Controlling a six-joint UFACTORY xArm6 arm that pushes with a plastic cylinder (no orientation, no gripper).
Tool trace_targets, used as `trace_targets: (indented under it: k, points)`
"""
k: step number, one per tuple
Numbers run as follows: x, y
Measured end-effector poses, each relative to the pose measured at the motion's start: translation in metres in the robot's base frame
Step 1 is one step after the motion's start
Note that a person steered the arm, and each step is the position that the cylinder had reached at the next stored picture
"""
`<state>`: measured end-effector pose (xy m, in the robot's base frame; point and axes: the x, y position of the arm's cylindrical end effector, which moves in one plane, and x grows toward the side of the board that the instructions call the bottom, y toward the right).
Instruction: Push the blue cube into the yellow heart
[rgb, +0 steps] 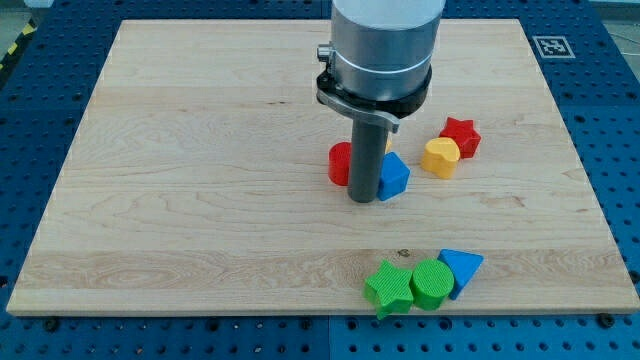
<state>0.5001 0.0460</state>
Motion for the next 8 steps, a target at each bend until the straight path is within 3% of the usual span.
trace_targets:
  k: [2, 4, 5, 6, 8]
  points:
    - [-0.008, 0.063]
    - [0.035, 0.11]
    - [0.034, 0.157]
    - [0.028, 0.19]
    - [-0.051, 0.191]
